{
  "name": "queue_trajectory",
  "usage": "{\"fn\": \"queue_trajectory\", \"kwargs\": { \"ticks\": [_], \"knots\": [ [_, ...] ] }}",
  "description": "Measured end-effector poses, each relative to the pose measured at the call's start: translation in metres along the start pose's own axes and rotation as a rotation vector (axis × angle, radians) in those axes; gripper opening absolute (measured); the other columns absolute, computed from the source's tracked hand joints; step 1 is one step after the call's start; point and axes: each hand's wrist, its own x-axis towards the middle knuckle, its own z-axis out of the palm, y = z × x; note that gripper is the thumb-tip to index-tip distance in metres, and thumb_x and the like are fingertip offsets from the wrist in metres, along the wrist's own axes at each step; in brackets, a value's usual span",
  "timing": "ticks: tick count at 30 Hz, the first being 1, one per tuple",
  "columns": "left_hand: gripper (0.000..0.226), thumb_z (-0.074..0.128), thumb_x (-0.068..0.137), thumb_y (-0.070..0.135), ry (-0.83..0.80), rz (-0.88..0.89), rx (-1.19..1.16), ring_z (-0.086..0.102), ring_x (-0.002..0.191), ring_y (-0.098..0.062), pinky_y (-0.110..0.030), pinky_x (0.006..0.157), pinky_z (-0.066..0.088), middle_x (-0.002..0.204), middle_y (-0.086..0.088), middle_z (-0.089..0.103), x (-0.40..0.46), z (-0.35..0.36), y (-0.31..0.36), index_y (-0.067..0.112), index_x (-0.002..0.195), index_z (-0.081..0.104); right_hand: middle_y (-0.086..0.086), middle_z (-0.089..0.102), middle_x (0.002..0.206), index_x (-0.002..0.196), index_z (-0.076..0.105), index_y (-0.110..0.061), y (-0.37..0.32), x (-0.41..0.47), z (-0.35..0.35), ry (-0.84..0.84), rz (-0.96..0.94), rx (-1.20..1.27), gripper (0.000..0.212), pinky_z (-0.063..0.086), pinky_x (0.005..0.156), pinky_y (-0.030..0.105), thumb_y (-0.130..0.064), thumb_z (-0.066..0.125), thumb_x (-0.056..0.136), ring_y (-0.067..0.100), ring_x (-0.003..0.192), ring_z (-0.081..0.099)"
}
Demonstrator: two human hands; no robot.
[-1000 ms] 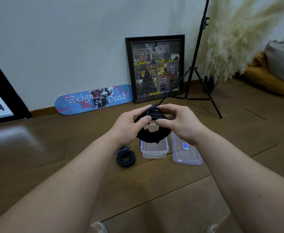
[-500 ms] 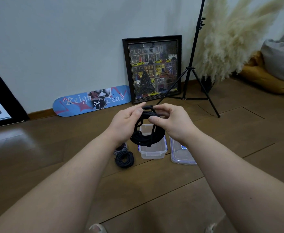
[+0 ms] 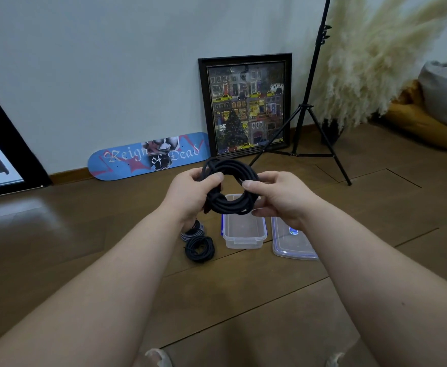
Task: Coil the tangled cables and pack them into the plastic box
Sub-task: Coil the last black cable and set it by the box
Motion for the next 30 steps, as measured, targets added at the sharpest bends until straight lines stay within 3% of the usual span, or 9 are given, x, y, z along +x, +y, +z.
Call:
{"fn": "queue_trajectory", "kwargs": {
  "ticks": [3,7,10,12,15,19,23,26,30],
  "knots": [
    [0.017,0.063,0.094,0.024,-0.030,-0.086,-0.135,0.063,0.076,-0.020,-0.027,0.061,0.053,0.083,-0.008,0.066,0.000,-0.002,0.003,0.010,0.099,0.071,0.023,0.071,0.096,0.113,0.063,-0.005,-0.001,-0.001,-0.001,0.051,-0.027,0.000,0.025,0.059,0.083,0.046,-0.013,0.067,0.090,0.036,0.084,0.071],
    [0.021,0.060,0.095,0.026,-0.111,-0.196,-0.128,0.067,0.076,-0.019,-0.037,0.081,0.055,0.092,-0.011,0.069,0.000,-0.009,0.002,0.008,0.098,0.071,0.019,0.070,0.089,0.107,0.065,-0.005,0.000,-0.002,-0.004,0.066,-0.030,-0.022,0.016,0.059,0.081,0.041,-0.008,0.063,0.092,0.025,0.074,0.068],
    [0.023,0.062,0.094,0.019,-0.113,-0.183,-0.159,0.072,0.077,-0.020,-0.030,0.078,0.060,0.096,-0.014,0.074,0.001,-0.010,0.004,0.000,0.106,0.069,0.012,0.068,0.078,0.109,0.064,-0.005,-0.001,0.000,-0.004,0.098,-0.055,0.038,0.016,0.058,0.080,0.039,-0.007,0.062,0.093,0.017,0.062,0.066],
    [0.019,0.062,0.094,0.016,-0.065,-0.152,-0.230,0.073,0.074,-0.019,-0.027,0.073,0.060,0.092,-0.012,0.074,0.003,-0.007,0.006,0.000,0.102,0.069,0.012,0.071,0.086,0.116,0.062,-0.006,0.000,0.002,-0.001,0.146,-0.060,0.115,0.024,0.059,0.080,0.036,-0.013,0.064,0.092,0.019,0.070,0.071],
    [0.017,0.061,0.095,0.012,0.020,-0.147,-0.296,0.073,0.079,-0.022,-0.034,0.082,0.059,0.094,-0.014,0.074,0.005,0.000,0.002,0.000,0.105,0.067,0.012,0.071,0.108,0.125,0.056,-0.009,0.005,0.006,0.001,0.134,-0.004,0.238,0.039,0.057,0.083,0.036,-0.026,0.066,0.091,0.024,0.091,0.072],
    [0.020,0.059,0.096,0.010,0.022,-0.232,-0.318,0.071,0.085,-0.023,-0.038,0.089,0.056,0.096,-0.015,0.073,0.004,0.004,-0.008,-0.001,0.112,0.062,0.013,0.072,0.105,0.125,0.055,-0.010,0.014,0.005,0.001,0.085,0.042,0.209,0.038,0.055,0.086,0.036,-0.016,0.069,0.089,0.024,0.097,0.070],
    [0.012,0.059,0.097,0.016,-0.014,-0.296,-0.226,0.067,0.092,-0.017,-0.044,0.097,0.046,0.085,-0.002,0.075,0.004,0.006,-0.013,0.011,0.105,0.066,0.012,0.072,0.103,0.127,0.056,-0.019,0.018,0.009,-0.001,0.120,0.036,0.141,0.038,0.055,0.087,0.040,-0.010,0.065,0.091,0.028,0.098,0.069],
    [0.012,0.060,0.097,0.020,-0.002,-0.303,-0.208,0.066,0.091,-0.013,-0.037,0.086,0.047,0.084,0.005,0.074,0.006,0.010,-0.013,0.018,0.107,0.066,0.007,0.074,0.095,0.135,0.050,-0.024,0.019,0.015,0.002,0.131,0.041,0.162,0.047,0.057,0.084,0.041,-0.009,0.063,0.092,0.024,0.089,0.073],
    [0.009,0.061,0.096,0.019,-0.012,-0.345,-0.234,0.067,0.089,-0.014,-0.031,0.069,0.046,0.081,0.004,0.074,0.015,0.015,-0.012,0.019,0.102,0.068,0.007,0.072,0.090,0.140,0.045,-0.013,0.018,0.028,-0.004,0.199,0.047,0.226,0.053,0.058,0.080,0.036,-0.003,0.063,0.091,0.024,0.083,0.073]
  ]
}}
